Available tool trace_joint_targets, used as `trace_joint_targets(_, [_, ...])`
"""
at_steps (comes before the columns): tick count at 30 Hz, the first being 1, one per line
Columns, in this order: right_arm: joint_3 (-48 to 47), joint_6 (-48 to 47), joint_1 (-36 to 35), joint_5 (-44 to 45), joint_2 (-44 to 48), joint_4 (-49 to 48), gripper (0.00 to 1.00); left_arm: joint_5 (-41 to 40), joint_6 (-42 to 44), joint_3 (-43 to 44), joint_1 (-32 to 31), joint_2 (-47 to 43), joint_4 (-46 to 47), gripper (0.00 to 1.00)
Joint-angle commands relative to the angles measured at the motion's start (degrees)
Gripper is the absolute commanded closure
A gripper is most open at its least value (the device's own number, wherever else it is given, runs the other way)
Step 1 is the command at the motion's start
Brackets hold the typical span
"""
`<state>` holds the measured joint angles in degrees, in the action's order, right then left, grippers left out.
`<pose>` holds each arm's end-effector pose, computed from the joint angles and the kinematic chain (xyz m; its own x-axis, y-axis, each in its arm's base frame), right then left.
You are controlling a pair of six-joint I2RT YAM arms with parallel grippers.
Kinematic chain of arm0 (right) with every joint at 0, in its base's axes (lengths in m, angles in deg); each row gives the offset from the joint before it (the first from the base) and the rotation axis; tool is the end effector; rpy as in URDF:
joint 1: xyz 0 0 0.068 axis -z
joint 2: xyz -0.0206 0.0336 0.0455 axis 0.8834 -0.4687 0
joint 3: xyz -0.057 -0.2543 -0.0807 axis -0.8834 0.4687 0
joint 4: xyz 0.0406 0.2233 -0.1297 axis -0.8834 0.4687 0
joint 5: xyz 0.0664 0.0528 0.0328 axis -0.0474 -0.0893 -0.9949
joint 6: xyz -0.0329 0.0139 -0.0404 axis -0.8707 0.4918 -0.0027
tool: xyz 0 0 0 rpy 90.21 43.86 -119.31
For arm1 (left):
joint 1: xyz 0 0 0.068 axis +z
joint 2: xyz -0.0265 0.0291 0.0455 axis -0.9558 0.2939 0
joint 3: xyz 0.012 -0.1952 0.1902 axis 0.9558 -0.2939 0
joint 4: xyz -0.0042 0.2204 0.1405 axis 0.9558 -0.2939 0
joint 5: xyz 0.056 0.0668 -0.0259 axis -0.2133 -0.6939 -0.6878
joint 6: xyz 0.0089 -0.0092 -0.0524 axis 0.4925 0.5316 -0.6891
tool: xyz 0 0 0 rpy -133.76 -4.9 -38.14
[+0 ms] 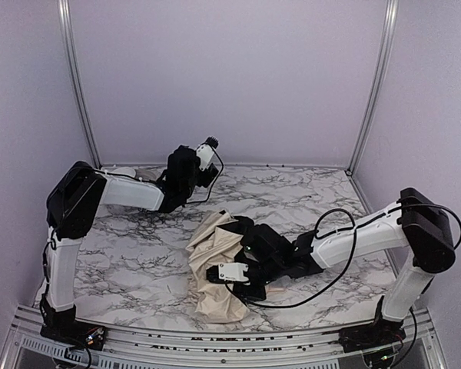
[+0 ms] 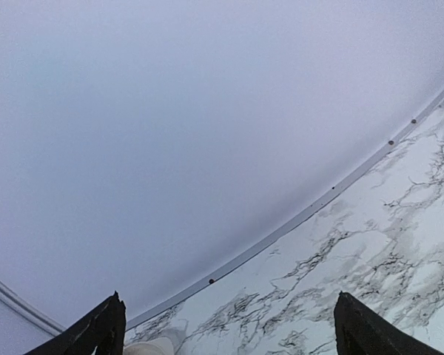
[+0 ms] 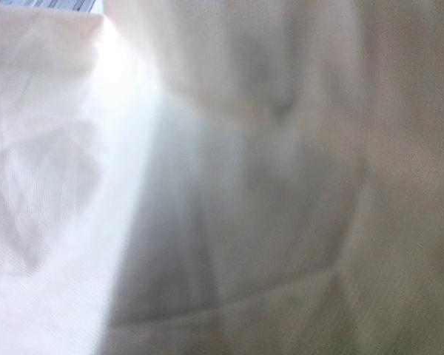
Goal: Put away the umbrella
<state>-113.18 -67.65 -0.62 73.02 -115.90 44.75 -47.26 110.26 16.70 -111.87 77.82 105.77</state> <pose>0.1440 0.2992 0.1482 0.0995 -0.7707 -0.6294 -0.9947 -0.0594 -0.0844 0.3970 -0.2990 0.2135 0.0701 0.5373 -0.8405 0.1617 0.8253 0.5411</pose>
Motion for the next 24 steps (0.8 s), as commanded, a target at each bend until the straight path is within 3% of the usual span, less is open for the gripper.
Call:
trace_joint_targets(1, [0.19,4.06,1.21,-4.92,-5.12,6.12,1.0,-10.04,-4.47,0.92,-0.37,-6.41,-3.74,0.01])
trace_joint_targets(4, [-2.2,4.76,2.97,-7.55,-7.18,8.44,1.0,-2.66,-6.68,-7.55,-2.63,-19.59,-6.86,0.05])
trace_joint_targets(6, [-3.45,5.35,4.07,-8.29,-8.37,9.63,1.0,1.56,-6.14,-15.35,-7.22,-30.38,-10.4,0.16])
trace_joint_targets(9, [-5.67,6.31,4.99,-9.73,-10.35,12.04,1.0,7.63,-7.66,-26.94,-16.97,-45.03,-19.19,0.43])
trace_joint_targets(11, [-7.05,6.45,5.19,-12.65,-11.21,13.83,1.0,16.38,-11.68,-32.65,-22.25,-51.59,-25.1,0.5])
trace_joint_targets(13, [-7.5,5.9,5.35,-16.12,-11.48,14.87,1.0,23.76,-14.3,-37.9,-27.84,-55.95,-29.29,0.42])
trace_joint_targets(16, [-7.44,5.24,5.73,-19.62,-11.93,15.46,1.0,21.75,-12.7,-44.64,-35.12,-58.96,-30.99,0.25])
trace_joint_targets(20, [-9.31,4.61,6.09,-20.13,-13.79,18.1,1.0,14.68,-8.99,-49.11,-36.36,-55.32,-29.92,0.16])
trace_joint_targets(24, [-10.79,3.47,6.07,-22.11,-15.1,19.73,0.96,15.05,-4.14,-48.44,-35.74,-47.09,-25.28,0.13])
